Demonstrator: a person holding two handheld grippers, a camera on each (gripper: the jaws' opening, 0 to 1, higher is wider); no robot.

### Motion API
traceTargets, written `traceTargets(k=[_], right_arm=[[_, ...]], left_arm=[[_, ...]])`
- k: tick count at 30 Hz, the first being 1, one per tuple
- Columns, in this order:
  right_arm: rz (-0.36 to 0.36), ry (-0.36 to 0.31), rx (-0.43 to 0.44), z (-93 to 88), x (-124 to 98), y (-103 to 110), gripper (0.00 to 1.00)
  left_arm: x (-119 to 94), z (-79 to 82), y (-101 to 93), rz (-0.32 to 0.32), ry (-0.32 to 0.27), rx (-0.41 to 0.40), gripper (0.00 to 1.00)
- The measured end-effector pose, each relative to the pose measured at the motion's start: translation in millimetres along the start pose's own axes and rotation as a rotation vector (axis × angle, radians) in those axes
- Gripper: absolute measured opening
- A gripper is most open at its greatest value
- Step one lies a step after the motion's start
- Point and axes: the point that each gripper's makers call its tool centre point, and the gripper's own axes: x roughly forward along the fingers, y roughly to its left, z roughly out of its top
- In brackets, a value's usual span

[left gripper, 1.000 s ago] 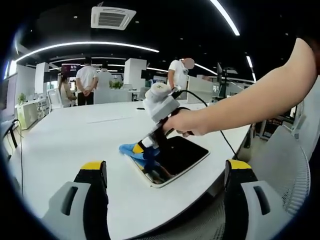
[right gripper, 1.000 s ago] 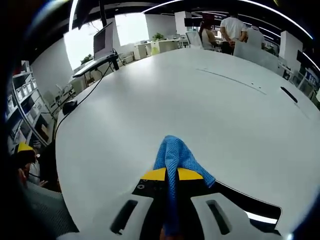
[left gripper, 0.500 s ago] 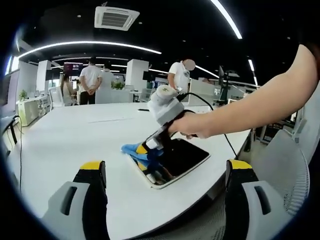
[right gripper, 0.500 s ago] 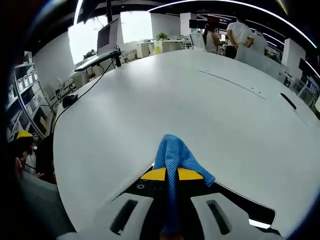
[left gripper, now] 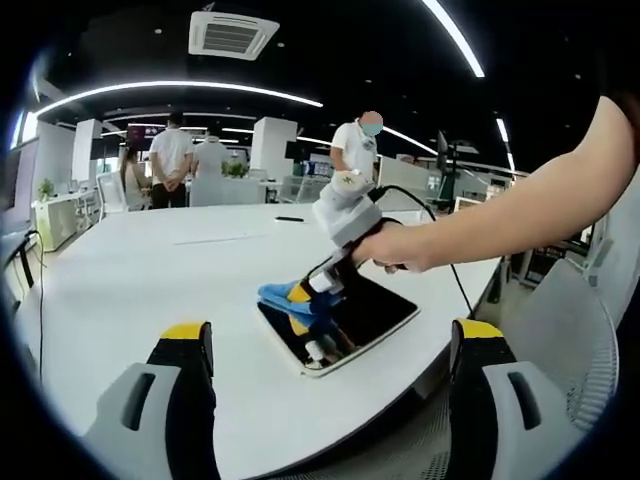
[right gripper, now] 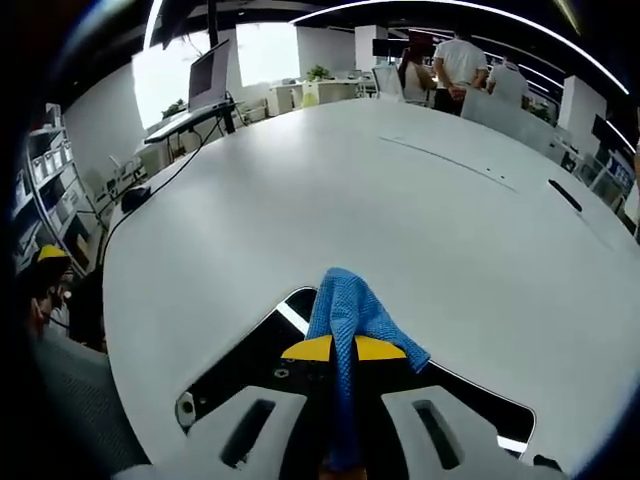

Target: Wipe the mirror surface with the cleaning cloth until all visible marks leave the cleaned area.

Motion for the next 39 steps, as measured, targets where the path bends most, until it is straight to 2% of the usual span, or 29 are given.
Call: traceTargets(k=[29, 39], right_arm=[[-0.011, -0.009, 0.055, 1.4, 2, -5, 0.0], [0.006, -0.031, 0.07, -12.9, -12, 13, 0.0]], left_arm=[[0, -0.6, -0.5, -0.006, 0.003, -0.007, 0.96], [0, -1.4, -0.3, -0.003, 0.007, -0.008, 0.96]])
